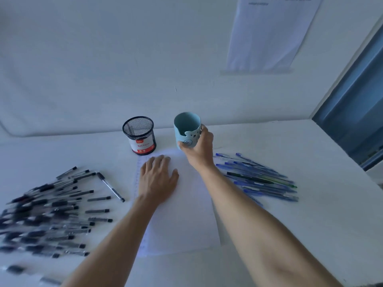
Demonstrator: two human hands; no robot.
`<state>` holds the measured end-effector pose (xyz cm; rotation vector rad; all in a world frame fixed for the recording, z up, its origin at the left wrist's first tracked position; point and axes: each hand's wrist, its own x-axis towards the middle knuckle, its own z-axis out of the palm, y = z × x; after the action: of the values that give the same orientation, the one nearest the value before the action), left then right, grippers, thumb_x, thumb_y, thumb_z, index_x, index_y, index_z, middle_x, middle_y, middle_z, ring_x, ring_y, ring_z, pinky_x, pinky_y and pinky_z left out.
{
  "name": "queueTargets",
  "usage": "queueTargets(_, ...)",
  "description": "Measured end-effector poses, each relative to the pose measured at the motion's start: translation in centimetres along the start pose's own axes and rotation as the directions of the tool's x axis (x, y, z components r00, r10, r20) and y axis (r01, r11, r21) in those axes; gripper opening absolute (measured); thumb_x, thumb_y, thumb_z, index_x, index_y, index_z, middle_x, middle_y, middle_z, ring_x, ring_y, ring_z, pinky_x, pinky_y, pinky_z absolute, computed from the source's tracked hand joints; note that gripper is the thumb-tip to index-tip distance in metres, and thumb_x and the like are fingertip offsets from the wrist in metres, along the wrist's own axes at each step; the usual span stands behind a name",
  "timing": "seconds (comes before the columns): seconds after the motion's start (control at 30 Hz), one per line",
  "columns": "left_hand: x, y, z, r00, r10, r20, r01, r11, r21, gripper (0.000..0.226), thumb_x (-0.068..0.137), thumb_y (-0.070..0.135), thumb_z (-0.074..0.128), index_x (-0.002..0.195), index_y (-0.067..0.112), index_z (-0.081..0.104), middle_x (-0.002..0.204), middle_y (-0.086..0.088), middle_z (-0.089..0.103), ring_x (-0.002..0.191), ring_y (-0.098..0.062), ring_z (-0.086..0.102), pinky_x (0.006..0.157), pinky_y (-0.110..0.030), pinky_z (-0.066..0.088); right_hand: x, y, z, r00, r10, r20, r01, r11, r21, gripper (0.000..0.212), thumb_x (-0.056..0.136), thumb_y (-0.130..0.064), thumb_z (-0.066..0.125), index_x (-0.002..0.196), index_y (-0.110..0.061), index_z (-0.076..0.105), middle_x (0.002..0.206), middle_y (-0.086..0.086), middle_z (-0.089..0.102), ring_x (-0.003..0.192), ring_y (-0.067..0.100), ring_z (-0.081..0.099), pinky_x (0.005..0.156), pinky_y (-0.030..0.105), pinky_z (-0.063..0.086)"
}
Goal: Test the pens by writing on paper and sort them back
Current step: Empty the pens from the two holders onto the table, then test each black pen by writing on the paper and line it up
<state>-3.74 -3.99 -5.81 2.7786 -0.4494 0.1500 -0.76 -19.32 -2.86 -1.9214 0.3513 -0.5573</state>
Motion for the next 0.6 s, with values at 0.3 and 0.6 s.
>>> queueTargets(0.3,0.2,0.0,-0.1,1.0,-0.01,0.007,0.01,1.0,-0.008,0.072,0.082,0.057,0.024,0.131,0.015,0.056,0.14,-0.004,0.054,0.133,-0.031,0.042,0.112,-0.042,0.029,0.9,1.3,2.1,0.999,0.045,0.006,-0.045,0.997,-0.061,0.069,0.07,-0.021,0.085,0.127,-0.004,0.051,0.12,0.012,0.058,0.112,0.029,0.055,0.084,0.032,0.048)
queueTargets(0.6,0.4,-0.5,-0.6,0.994,-0.07,0.083,0.085,0.979,-0.186,0.068,0.08,0.055,0.041,0.136,0.018,0.054,0.145,0.001,0.051,0.14,-0.024,0.035,0.115,-0.036,0.021,-2.9,0.1,1.0,0.997,-0.031,-0.071,0.023,0.993,-0.113,0.072,0.078,-0.011,0.067,0.141,0.004,0.037,0.138,0.021,0.044,0.127,0.027,0.038,0.099,0.022,0.028)
